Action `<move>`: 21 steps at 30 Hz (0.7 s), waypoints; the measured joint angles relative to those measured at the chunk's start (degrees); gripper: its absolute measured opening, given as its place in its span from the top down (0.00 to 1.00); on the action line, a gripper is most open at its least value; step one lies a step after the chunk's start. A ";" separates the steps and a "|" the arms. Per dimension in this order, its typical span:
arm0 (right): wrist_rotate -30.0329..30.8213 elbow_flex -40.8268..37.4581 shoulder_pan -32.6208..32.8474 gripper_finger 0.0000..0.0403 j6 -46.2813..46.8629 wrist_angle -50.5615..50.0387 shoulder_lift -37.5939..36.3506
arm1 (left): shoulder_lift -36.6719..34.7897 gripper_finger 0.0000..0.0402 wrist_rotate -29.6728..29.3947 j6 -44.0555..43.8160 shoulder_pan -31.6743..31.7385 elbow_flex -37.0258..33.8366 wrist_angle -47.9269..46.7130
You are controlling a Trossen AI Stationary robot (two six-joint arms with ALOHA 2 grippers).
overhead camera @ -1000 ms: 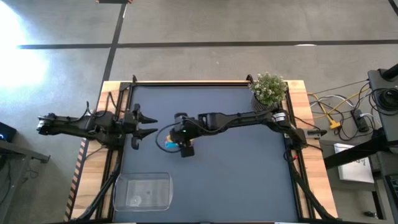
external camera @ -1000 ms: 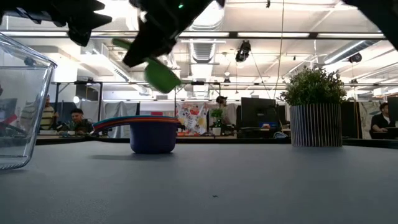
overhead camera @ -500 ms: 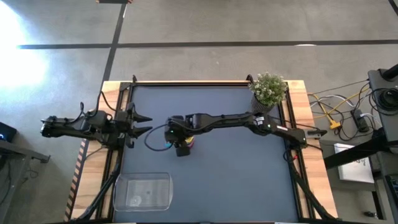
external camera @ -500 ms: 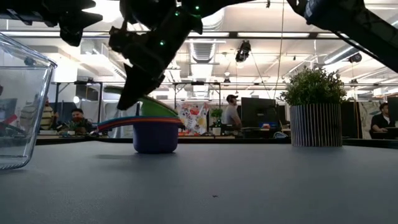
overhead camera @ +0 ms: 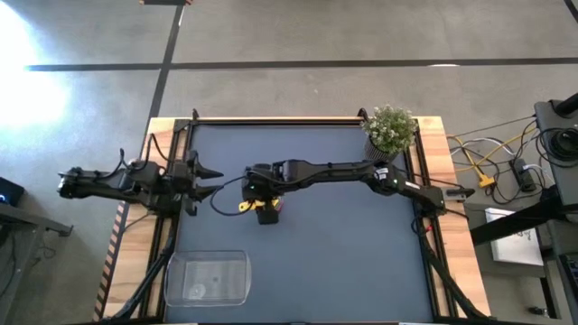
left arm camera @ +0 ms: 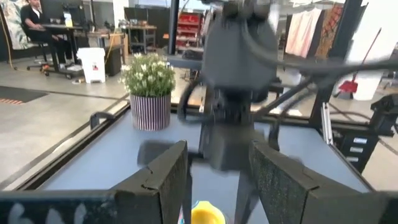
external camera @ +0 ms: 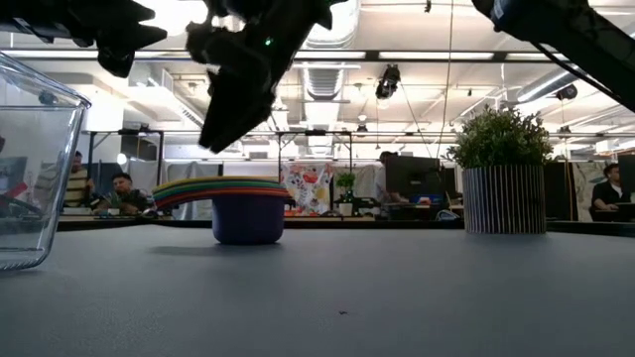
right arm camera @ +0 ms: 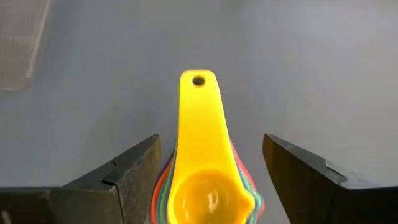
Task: Nest measuring cups in basket
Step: Put the nested measuring cups into the transparent bin
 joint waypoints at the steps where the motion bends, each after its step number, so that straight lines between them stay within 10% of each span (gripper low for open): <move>1: -0.01 0.00 0.02 0.33 0.77 -1.04 -0.50 | 0.38 0.61 0.00 -0.01 -0.01 0.00 -0.27; 13: 0.03 -6.72 3.49 0.42 4.61 -1.67 -4.30 | 6.92 0.61 0.02 -2.84 -0.01 0.35 -1.70; 21: 0.57 -27.02 5.05 0.50 7.26 11.78 -16.55 | 8.77 0.61 0.03 -3.80 -0.01 0.37 -2.62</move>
